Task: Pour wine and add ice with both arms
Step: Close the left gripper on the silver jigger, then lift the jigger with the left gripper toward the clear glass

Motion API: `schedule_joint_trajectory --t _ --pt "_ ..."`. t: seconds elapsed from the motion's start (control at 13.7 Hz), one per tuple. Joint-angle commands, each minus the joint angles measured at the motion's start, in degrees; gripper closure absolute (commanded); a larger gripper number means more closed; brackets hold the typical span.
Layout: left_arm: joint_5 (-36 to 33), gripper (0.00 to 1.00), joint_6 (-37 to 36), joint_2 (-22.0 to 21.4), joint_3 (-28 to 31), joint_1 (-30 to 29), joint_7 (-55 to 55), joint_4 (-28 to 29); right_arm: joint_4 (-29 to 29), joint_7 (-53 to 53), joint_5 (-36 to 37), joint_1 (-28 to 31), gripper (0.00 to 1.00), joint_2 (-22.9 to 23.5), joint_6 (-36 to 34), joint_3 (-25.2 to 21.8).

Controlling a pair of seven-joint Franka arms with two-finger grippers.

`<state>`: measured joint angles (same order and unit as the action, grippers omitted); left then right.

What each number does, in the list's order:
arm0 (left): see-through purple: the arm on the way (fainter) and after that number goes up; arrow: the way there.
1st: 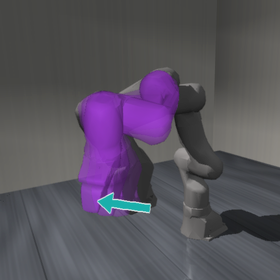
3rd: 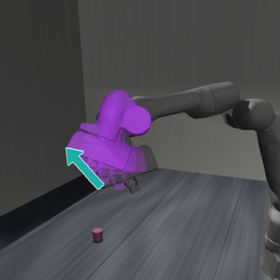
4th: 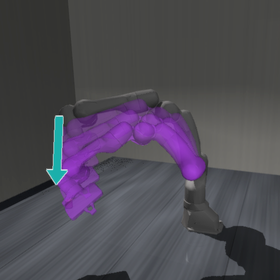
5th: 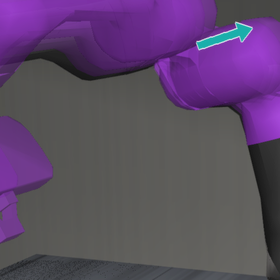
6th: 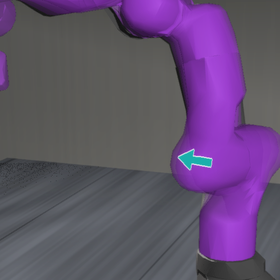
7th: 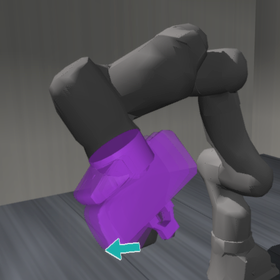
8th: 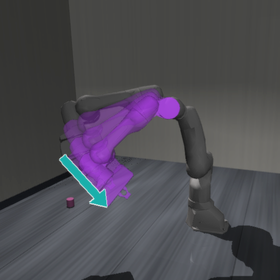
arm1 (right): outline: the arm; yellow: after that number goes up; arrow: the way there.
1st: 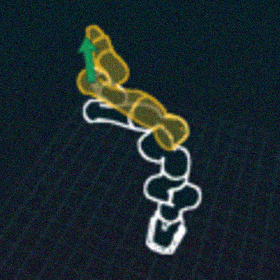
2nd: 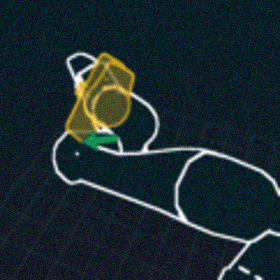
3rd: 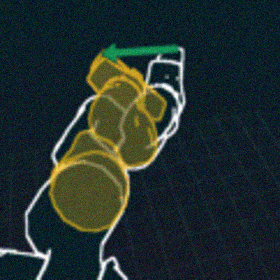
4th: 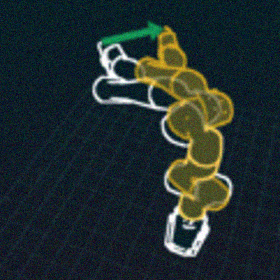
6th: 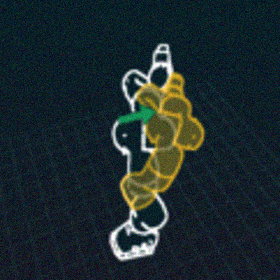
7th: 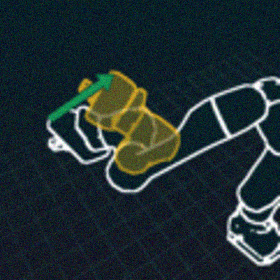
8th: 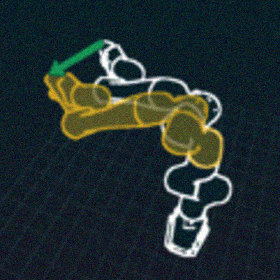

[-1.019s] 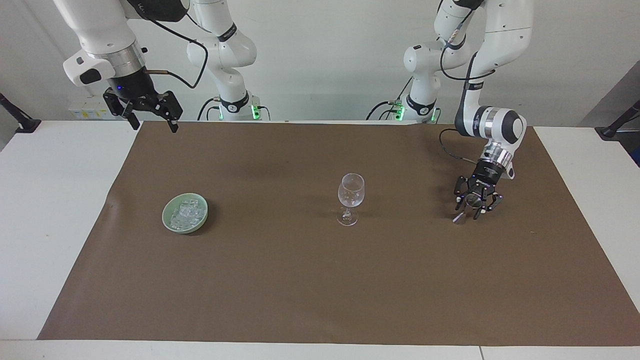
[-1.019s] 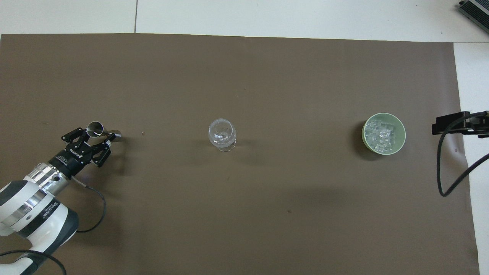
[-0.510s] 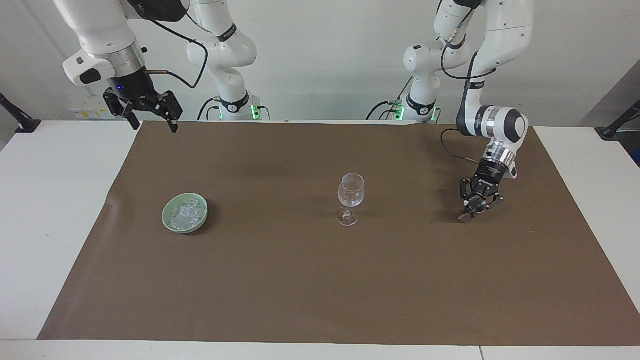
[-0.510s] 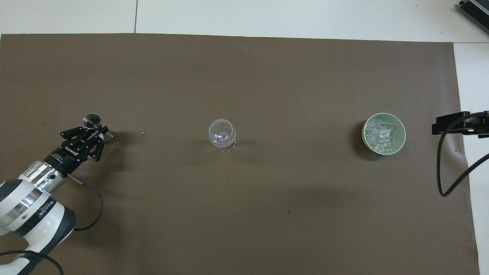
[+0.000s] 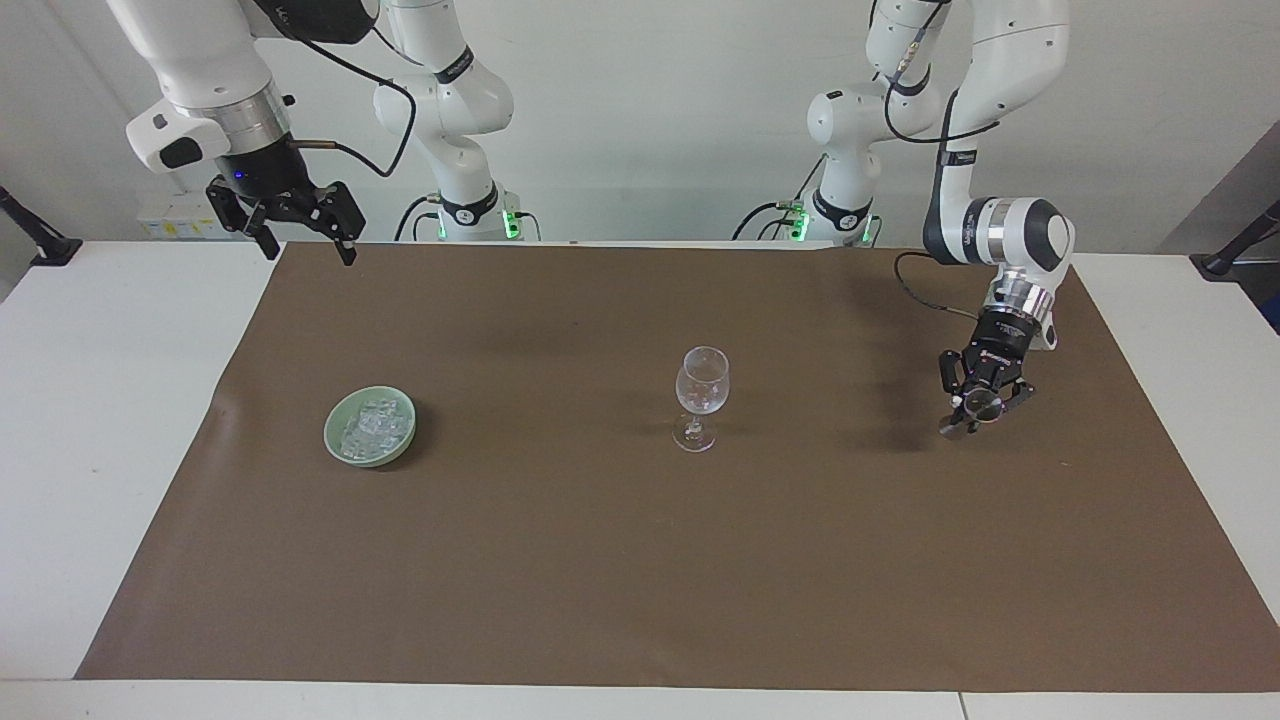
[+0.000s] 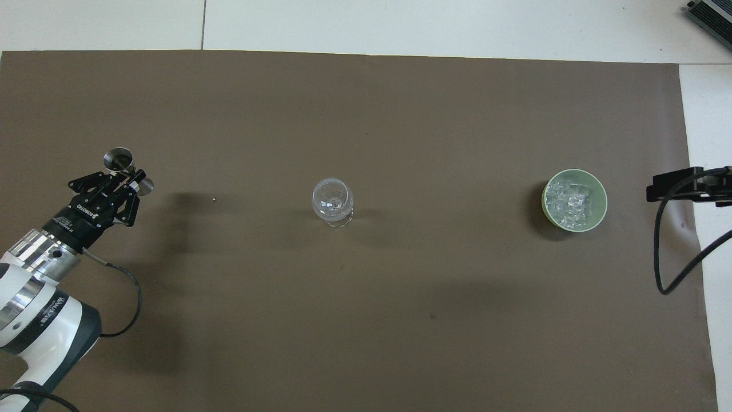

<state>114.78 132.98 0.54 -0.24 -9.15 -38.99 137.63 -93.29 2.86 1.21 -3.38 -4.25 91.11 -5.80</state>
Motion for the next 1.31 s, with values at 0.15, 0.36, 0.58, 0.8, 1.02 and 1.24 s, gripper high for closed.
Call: schedule_joint_trajectory --t 0.15,0.36,0.58,0.8,1.02,1.24 --pt "0.79 1.0 1.14 -7.21 0.07 5.18 -1.27 0.62 0.3 -1.45 -0.16 0.13 0.0 0.21 -0.15 0.0" --pt "0.79 1.0 1.66 -10.9 -0.02 8.43 -1.7 0.71 0.3 -1.45 -0.16 0.13 0.0 0.21 -0.15 0.0" --pt "0.79 1.0 8.23 -13.02 -0.28 15.27 -2.41 0.53 0.3 -1.45 -0.16 0.13 0.0 0.21 -0.15 0.0" --pt "0.97 1.0 14.91 -13.03 -1.33 20.47 -2.41 -1.04 0.3 -1.45 -0.16 0.13 0.0 0.21 -0.15 0.0" --pt "2.89 1.0 20.63 -11.89 -2.65 24.34 -2.32 -3.86 0.3 -1.45 -0.16 0.13 0.0 0.21 -0.15 0.0" --pt "4.31 1.0 25.9 -10.05 -7.47 25.05 -2.15 -6.93 0.3 -1.45 -0.16 0.13 0.0 0.21 -0.15 0.0"
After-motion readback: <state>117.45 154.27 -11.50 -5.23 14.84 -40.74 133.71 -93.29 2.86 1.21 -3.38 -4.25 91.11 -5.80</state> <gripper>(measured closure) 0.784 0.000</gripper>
